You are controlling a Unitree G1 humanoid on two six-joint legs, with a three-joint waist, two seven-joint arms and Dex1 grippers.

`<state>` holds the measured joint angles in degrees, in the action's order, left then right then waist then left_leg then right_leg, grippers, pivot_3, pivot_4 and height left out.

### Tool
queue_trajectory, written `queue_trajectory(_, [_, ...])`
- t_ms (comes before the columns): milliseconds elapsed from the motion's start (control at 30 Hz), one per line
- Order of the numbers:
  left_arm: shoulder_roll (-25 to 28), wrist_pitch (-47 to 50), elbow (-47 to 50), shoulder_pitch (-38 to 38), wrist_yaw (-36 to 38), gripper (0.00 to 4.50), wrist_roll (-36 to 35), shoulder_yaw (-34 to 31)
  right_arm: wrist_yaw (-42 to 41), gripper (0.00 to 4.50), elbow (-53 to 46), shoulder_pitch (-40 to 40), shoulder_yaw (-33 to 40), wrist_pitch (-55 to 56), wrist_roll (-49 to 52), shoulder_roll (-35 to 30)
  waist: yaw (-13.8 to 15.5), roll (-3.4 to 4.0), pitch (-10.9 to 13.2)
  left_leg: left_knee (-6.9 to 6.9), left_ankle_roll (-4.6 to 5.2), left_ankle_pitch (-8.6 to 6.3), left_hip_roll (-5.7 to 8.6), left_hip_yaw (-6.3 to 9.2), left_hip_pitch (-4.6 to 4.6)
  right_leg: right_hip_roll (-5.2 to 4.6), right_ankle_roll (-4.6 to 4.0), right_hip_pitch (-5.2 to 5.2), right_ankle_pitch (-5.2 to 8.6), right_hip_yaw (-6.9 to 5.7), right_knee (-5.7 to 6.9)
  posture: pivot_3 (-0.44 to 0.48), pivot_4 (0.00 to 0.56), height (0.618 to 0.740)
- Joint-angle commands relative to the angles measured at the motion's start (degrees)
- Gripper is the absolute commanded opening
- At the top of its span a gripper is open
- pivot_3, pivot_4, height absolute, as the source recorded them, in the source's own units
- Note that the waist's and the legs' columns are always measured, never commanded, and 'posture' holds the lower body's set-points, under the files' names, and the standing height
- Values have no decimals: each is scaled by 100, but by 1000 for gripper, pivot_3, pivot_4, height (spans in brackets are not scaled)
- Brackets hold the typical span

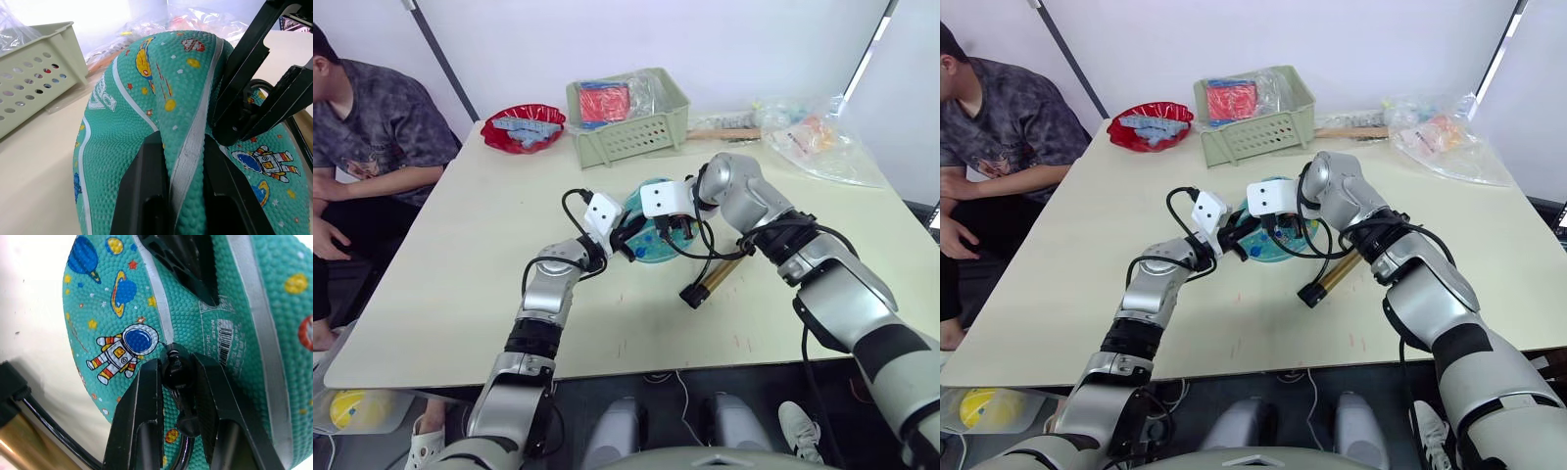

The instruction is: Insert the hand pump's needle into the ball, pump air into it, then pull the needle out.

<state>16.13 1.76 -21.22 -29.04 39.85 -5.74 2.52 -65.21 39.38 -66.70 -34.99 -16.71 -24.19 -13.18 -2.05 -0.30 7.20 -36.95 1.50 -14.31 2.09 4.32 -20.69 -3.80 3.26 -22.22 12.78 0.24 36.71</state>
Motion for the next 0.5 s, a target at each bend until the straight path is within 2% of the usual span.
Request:
queue_trajectory(33, [-78, -103, 69, 125, 312, 330, -25, 292, 419, 314, 733, 474, -37, -557, -225, -97, -3, 0, -1, 1, 0, 0, 0, 0, 1, 0, -1, 0, 1, 0, 0, 0, 150, 738])
queue_trajectory(300, [-99, -155, -15, 91, 337, 330, -9, 312, 299, 314, -435, 840, 844, -1942, 469, 2, 8, 2, 1, 3, 0, 0, -2, 7, -4, -3, -6, -2, 0, -5, 1, 0, 150, 738])
queue_trajectory(500, [-96, -181, -16, 88, 373, 330, -8, 320, 429, 314, -1551, 1264, 1078, -2515, 717, -152, 36, 9, 10, 8, 0, 0, 3, 18, -17, -15, -6, -6, 2, -21, -3, 0, 150, 738])
